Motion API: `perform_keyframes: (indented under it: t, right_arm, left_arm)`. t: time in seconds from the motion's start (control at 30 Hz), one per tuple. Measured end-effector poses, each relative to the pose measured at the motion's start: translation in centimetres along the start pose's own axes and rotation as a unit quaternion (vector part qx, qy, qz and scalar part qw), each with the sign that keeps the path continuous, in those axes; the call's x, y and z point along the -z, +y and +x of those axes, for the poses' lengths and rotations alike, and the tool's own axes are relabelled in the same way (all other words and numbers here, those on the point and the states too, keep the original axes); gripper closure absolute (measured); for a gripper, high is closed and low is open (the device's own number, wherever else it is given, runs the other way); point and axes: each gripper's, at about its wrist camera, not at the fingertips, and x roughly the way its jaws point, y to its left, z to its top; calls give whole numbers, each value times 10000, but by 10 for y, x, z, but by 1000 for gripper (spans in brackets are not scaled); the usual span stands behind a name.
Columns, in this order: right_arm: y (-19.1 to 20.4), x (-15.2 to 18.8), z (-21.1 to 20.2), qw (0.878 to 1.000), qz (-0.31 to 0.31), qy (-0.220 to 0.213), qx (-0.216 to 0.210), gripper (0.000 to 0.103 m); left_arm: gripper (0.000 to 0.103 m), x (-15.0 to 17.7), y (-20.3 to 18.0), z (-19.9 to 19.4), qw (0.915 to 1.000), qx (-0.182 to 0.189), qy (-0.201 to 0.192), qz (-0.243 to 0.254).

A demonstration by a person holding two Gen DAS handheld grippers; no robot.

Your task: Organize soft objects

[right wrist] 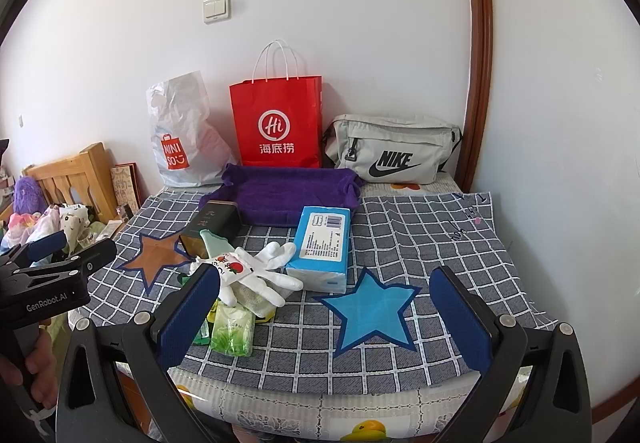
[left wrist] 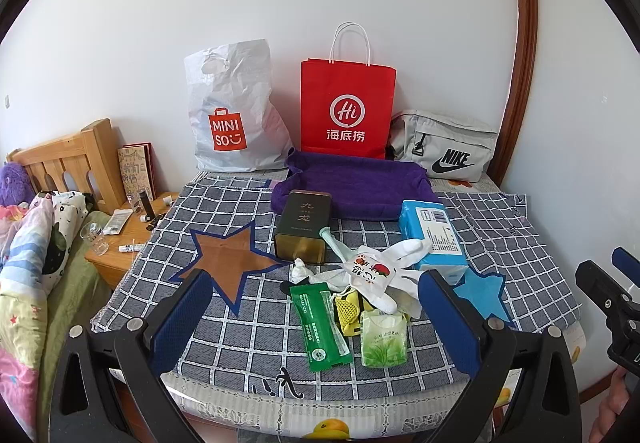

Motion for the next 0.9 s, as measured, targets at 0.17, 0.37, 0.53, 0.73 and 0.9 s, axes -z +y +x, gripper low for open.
perform_keyframes:
  t: [0.17,0.37,0.53,0.73,0.9]
  right_arm:
    - [0,0,0,10000,0,-4,-4,0]
    - [-1,1,2,10000,-1,26,-26,0]
    - [-1,6,17,9998,17,181,-54,0]
    - [0,19,44,9991,36,400,-167,0]
    - [2,30,68,9981,10,552,-259,0]
  left_arm:
    - [0,0,0,0,10000,7,6,-2]
    - [0,2,7,2,10000,-31,52,-35]
    - [0,5,26,14,9997,-91,207,-121]
    - [0,17,34,50,9981,-199,559,-136]
    - [3,31,39,85,9948,-347,950,-129]
